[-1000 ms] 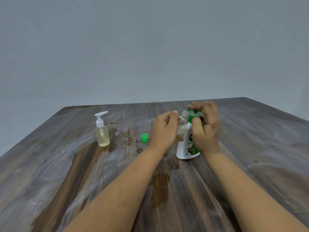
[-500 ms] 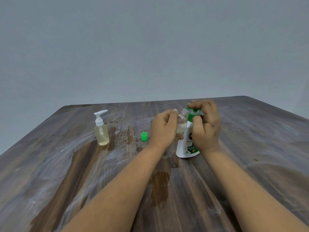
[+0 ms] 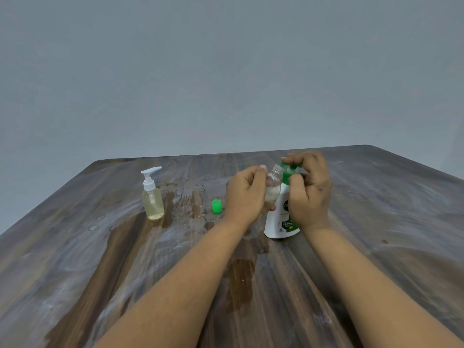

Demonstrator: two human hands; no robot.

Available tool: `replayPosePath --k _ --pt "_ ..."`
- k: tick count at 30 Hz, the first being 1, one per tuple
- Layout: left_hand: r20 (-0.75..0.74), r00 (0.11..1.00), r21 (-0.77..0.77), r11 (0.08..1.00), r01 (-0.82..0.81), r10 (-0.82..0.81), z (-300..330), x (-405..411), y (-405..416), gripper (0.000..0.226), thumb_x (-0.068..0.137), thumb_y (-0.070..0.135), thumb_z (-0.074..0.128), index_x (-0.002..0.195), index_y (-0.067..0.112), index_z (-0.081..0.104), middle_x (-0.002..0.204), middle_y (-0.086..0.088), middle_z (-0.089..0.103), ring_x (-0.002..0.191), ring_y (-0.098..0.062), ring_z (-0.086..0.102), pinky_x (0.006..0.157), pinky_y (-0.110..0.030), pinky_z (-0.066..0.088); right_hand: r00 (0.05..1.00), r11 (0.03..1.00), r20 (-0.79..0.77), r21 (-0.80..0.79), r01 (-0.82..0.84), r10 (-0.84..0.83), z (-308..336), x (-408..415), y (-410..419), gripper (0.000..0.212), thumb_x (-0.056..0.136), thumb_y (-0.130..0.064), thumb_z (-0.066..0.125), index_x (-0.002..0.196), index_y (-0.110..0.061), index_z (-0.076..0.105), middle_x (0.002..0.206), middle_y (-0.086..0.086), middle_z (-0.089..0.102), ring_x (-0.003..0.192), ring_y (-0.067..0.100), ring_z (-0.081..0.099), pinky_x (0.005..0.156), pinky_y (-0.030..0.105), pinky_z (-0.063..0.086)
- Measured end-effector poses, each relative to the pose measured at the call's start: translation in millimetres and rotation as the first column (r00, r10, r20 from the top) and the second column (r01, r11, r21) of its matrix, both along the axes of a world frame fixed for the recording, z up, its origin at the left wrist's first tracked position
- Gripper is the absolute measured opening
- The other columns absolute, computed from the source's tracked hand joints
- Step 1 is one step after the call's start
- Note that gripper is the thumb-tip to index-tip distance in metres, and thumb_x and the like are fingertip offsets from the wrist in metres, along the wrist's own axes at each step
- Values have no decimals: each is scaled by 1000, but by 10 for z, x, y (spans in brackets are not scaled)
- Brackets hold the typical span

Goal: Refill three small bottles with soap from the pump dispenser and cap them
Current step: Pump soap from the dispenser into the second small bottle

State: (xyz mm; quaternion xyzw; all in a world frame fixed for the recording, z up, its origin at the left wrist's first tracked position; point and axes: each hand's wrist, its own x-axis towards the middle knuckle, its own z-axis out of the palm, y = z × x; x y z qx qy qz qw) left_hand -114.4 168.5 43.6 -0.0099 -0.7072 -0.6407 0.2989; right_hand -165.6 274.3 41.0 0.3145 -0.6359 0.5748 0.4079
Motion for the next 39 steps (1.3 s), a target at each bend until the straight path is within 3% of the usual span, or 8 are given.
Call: replayPosePath --k 4,9,16,23,31,35,39 --pt "-4 1000 2 1000 -10 10 1 0 1 40 103 22 45 69 2 56 52 9 60 38 -11 54 38 -32 51 1000 1000 3 -14 -3 3 10 1 1 31 71 2 42 89 -6 67 94 2 58 90 -5 53 76 14 42" --pt "-11 1000 5 1000 -1 1 5 1 3 42 103 21 44 65 8 55 49 10 57 37 -11 51 39 -28 49 1000 1000 -25 11 -13 13 -8 6 15 37 71 3 44 100 -5 65 101 2 57 96 1 54 79 24 47" --pt "-13 1000 -3 1000 -3 3 13 15 10 42 103 21 44 63 12 53 47 11 55 38 -10 51 40 -29 51 1000 1000 -4 -13 -20 20 12 -5 9 31 73 -12 39 87 -12 66 93 2 58 90 -5 54 76 11 42" --pt "-13 1000 6 1000 -4 4 11 12 6 41 103 22 45 64 10 54 48 10 57 37 -11 52 39 -27 49 999 1000 -34 16 -16 17 -6 -9 25 38 70 1 44 100 -7 66 101 3 58 95 1 55 81 18 44" --pt "-5 1000 9 1000 -7 8 -8 -11 0 43 103 24 46 62 14 54 51 9 58 39 -13 54 40 -30 51 1000 1000 6 -11 -23 23 15 -6 12 31 73 -9 40 88 -10 66 94 0 58 91 -6 54 76 10 41" --pt "-5 1000 -7 1000 -14 14 -8 -13 -4 42 103 25 46 65 9 56 53 8 59 41 -16 56 42 -38 55 1000 1000 -20 14 -18 18 4 0 17 35 70 2 44 96 -5 65 99 4 56 94 -5 53 80 14 43" --pt "-2 1000 -6 1000 -19 19 -11 -19 -6 41 103 25 46 69 4 58 55 9 61 42 -15 57 42 -35 54 999 1000 -42 30 -9 10 -3 -9 31 39 70 0 43 102 -6 66 103 -1 57 97 -2 54 81 17 45"
